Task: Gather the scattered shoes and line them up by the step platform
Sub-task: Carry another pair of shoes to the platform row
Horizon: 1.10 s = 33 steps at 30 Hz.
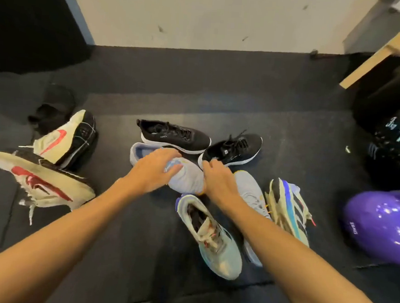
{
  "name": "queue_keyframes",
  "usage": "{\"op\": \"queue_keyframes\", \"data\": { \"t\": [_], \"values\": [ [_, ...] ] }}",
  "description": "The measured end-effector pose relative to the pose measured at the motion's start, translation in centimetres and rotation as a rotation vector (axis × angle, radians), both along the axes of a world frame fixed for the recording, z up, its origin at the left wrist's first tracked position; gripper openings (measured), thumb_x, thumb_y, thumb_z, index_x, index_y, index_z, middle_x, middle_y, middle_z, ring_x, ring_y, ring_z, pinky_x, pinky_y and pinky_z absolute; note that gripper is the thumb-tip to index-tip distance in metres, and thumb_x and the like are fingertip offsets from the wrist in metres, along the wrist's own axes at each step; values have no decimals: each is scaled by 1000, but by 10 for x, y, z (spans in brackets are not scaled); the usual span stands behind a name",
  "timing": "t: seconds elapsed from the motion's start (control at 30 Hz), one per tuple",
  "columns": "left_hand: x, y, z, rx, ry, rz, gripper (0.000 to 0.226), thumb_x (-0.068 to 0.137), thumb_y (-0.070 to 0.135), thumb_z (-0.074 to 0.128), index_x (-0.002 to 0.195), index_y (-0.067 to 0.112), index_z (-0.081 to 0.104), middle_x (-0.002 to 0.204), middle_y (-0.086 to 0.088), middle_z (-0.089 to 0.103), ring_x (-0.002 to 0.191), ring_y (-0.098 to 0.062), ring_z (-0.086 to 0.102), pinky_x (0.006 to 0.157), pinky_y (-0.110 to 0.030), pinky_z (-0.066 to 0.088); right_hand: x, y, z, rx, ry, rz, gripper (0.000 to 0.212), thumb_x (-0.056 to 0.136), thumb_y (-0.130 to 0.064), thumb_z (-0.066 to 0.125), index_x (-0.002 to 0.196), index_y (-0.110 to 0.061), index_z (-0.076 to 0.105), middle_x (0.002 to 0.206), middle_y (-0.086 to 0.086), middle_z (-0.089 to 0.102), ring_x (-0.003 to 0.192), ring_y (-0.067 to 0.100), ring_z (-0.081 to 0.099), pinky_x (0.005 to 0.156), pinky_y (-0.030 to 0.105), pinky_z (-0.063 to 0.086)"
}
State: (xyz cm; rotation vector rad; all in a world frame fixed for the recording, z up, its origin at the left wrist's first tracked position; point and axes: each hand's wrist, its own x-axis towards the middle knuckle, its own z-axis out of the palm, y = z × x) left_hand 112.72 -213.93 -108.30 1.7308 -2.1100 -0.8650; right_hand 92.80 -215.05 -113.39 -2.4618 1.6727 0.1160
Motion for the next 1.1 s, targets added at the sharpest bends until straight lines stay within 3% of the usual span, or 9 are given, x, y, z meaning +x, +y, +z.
{"op": "queue_keyframes", "data": {
  "t": [0.1, 0.2, 0.37, 0.47, 0.57, 0.67, 0.83, 0.97, 1.1],
  "values": [
    [7, -28, -40, -194, -127, 51, 33, 96, 23, 53, 124, 8, 59, 134, -7, 55, 129, -22, 47, 103, -30, 32, 11, -18, -41, -58, 112, -48, 30, 88, -20, 59, 116, -11, 56, 104, 9, 59, 95, 28, 60, 72, 36, 47],
    [21, -62, -66, -320, -261, 154, 20, 93, 18, 51, 106, 5, 59, 115, -13, 59, 112, -33, 53, 88, -45, 45, 15, -31, -73, -80, 107, 26, 33, 90, -12, 50, 122, -11, 49, 116, 11, 55, 105, 30, 55, 78, 37, 44],
    [61, -104, -90, -129, -603, 162, 26, 86, 17, 53, 108, 3, 54, 116, -17, 57, 115, -36, 47, 85, -47, 45, 8, -56, -62, -338, 66, -12, 31, 83, -14, 62, 112, -11, 49, 106, 11, 54, 94, 29, 54, 66, 35, 44],
    [79, -116, -95, -142, -794, 0, 33, 87, 32, 58, 113, 12, 59, 115, -7, 59, 116, -28, 43, 86, -42, 44, 5, -61, -62, -211, 48, -94, 34, 89, -23, 59, 117, -10, 44, 115, 10, 51, 105, 27, 51, 81, 35, 44],
    [79, -116, -105, -279, -920, -97, 26, 88, 31, 56, 108, 16, 62, 113, -4, 57, 113, -28, 45, 85, -37, 39, 9, -55, -76, 26, -70, -233, 35, 93, -29, 58, 118, -9, 43, 121, 11, 52, 118, 29, 49, 88, 38, 43],
    [78, -116, -110, -316, -981, -148, 22, 88, 31, 55, 102, 18, 67, 111, -5, 54, 108, -27, 48, 81, -35, 36, 7, -58, -78, 94, -190, -282, 34, 94, -35, 56, 112, -7, 48, 119, 15, 57, 116, 34, 51, 84, 41, 43],
    [106, -124, -97, -295, -959, 0, 29, 81, 25, 66, 109, 32, 67, 111, -3, 48, 108, -26, 46, 80, -36, 37, -4, -68, -72, 197, -421, -379, 31, 89, -35, 60, 99, -6, 64, 103, 17, 66, 99, 36, 60, 81, 41, 48],
    [105, -112, -97, -335, -714, 30, 14, 72, 11, 74, 82, 7, 65, 93, -17, 47, 87, -37, 48, 64, -41, 38, -5, -71, -74, 246, -494, -399, 22, 87, -24, 64, 97, -4, 70, 99, 22, 65, 95, 37, 58, 75, 35, 44],
    [107, -103, -91, -431, -815, -157, 31, 57, 12, 85, 76, 6, 62, 89, -19, 52, 80, -36, 49, 58, -40, 34, -6, -79, -73, 205, -598, -427, 16, 89, -13, 60, 74, -10, 61, 82, 16, 63, 81, 33, 55, 65, 31, 32]
  ]
}}
